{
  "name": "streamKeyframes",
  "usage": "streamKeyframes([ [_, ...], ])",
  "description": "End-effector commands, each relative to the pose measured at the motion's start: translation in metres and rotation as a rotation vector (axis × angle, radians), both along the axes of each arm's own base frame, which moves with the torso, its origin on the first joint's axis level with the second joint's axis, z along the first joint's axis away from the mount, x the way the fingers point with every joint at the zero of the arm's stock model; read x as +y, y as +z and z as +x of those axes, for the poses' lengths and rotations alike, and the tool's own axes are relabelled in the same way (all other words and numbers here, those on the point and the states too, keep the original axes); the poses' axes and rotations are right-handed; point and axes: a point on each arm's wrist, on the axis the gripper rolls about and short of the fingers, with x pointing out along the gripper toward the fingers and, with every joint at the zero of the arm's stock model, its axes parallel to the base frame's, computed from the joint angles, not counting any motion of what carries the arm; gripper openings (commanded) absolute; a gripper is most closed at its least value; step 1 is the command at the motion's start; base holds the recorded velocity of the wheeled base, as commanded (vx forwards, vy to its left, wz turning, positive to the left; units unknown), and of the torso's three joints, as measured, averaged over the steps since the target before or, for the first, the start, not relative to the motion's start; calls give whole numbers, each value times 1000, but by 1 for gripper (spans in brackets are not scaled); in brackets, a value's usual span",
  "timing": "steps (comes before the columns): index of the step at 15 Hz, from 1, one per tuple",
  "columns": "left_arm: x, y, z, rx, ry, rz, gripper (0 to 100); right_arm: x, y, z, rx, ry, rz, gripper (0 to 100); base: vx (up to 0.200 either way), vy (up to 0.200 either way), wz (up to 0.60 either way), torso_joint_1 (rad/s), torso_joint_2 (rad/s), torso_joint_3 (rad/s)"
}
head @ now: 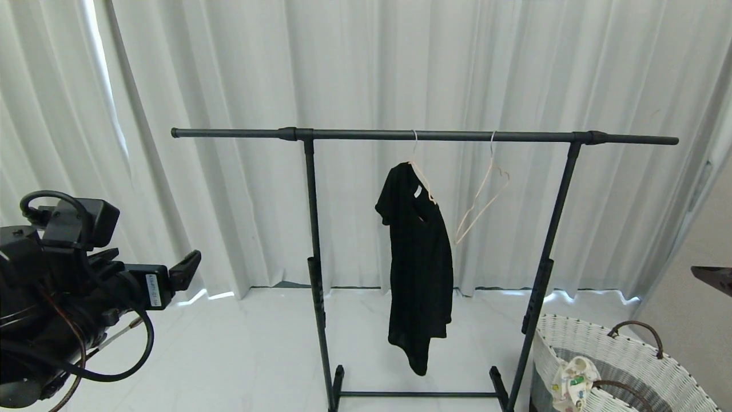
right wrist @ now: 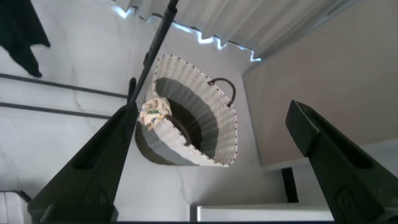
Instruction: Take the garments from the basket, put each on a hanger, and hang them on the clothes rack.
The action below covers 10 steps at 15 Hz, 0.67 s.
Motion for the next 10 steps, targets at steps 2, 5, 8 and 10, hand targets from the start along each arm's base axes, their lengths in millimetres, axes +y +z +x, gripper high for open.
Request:
streamKeyframes([
  [2, 0, -1, 0, 6, 0, 0, 100, 0, 0, 2, -10, 0, 0, 100, -100, 0, 0, 1, -1, -1],
  [5, 0, -1, 0, 6, 1, -1, 100, 0, 0, 3, -13, 1, -3, 100, 0, 0, 0, 0, 0, 0],
  [8, 0, -3, 1, 12, 4, -2, 100, 0, 0, 2, -13, 4, -12, 100, 0, 0, 0, -17, 48, 24],
  [10, 4, -5, 3, 24, 21, -1, 100, 0, 1, 2, -15, 4, -11, 100, 0, 0, 0, -151, 352, 190],
])
